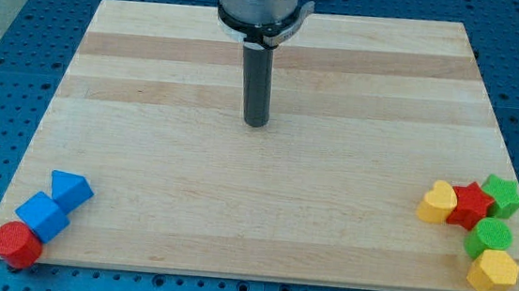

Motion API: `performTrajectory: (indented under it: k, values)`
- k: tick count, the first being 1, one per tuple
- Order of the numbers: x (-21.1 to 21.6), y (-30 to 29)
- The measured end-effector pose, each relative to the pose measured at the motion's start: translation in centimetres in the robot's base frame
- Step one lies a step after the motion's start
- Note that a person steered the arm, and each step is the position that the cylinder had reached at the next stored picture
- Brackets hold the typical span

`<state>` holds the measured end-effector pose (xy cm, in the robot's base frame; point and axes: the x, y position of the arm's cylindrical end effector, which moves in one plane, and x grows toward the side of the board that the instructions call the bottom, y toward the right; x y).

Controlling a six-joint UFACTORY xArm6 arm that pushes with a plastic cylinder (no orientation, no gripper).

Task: Point your arm at the red star

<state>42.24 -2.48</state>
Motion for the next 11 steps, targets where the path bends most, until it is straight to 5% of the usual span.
performTrajectory:
  k: [3,5,11]
  values:
    - [-0.4,-0.8]
    - [4.0,-13.6]
    - [11.8,-28.0]
